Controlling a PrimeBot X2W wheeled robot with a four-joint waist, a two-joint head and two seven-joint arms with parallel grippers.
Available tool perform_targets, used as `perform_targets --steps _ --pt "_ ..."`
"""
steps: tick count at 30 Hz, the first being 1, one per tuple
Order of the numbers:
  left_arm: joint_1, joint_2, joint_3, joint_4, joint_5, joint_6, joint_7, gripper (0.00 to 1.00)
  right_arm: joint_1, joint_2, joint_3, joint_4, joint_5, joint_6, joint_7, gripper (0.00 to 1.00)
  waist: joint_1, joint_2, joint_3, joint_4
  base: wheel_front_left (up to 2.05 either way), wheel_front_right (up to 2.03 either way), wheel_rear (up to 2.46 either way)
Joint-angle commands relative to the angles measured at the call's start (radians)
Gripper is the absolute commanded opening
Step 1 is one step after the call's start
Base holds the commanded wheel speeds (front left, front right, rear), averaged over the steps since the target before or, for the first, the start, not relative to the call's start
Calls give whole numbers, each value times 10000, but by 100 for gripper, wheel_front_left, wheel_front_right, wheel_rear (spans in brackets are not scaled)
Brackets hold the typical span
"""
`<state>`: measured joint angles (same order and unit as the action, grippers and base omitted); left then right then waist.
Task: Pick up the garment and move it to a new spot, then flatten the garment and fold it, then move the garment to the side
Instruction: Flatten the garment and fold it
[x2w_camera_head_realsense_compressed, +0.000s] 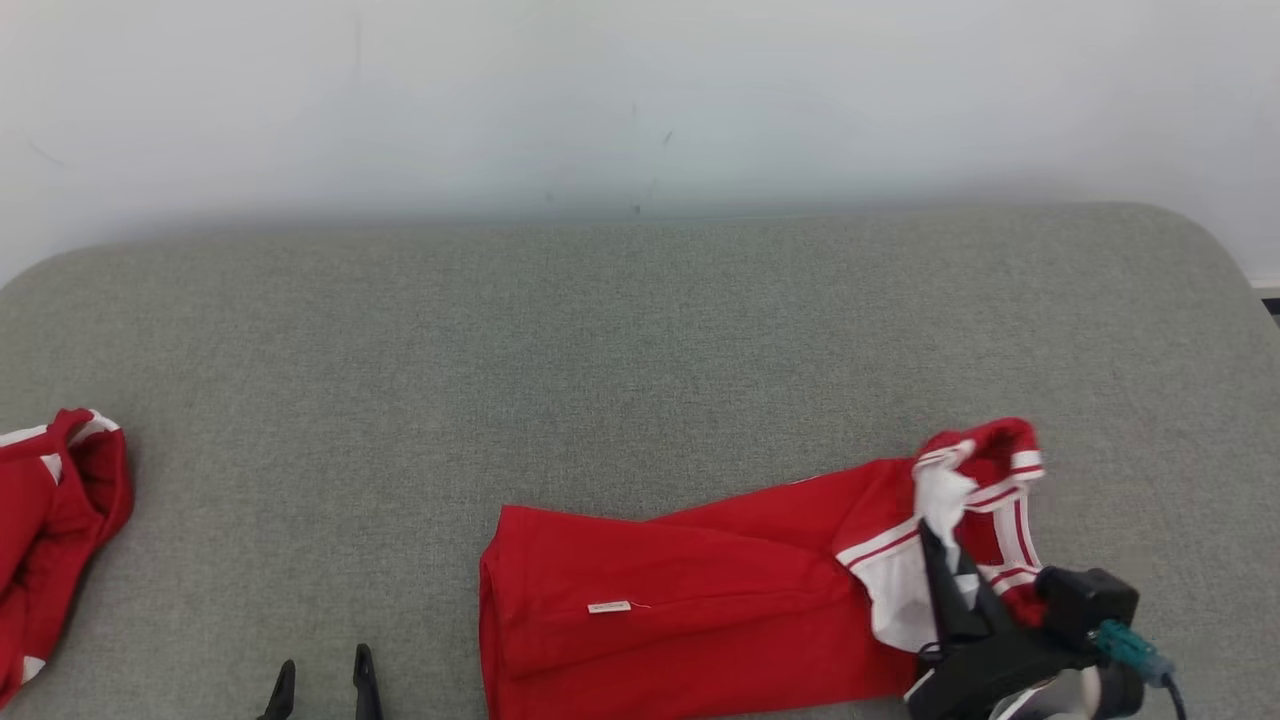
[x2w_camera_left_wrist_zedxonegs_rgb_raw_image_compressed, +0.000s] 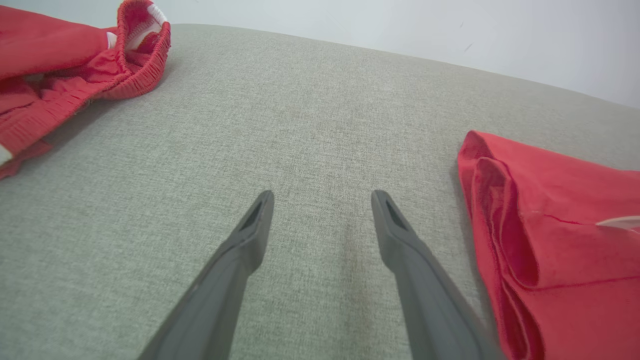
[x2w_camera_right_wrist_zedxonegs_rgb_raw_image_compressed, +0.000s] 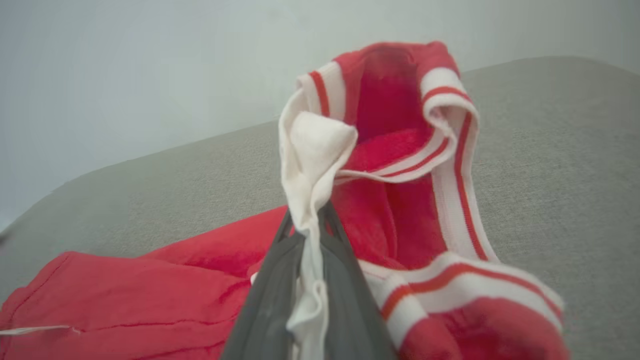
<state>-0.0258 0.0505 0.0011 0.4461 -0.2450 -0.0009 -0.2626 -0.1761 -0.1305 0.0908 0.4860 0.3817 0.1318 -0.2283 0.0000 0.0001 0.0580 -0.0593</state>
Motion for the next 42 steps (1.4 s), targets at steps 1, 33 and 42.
perform_targets --steps 1,33,42 --pt "30 -2 -21 5 -50 -19 -30 100 188 54 279 -304 174 -25 135 0 0 -1 -1 0 0 0 0" --pt "-241 3 -594 141 -133 51 -30 100 -1770 799 4986 201 1064 -25 462 100 0 -1 211 1692 0 0 0" --pt "-120 0 -72 -72 99 49 -30 100 -1479 805 3115 99 404 -25 -328 100 0 -1 75 1050 0 0 0"
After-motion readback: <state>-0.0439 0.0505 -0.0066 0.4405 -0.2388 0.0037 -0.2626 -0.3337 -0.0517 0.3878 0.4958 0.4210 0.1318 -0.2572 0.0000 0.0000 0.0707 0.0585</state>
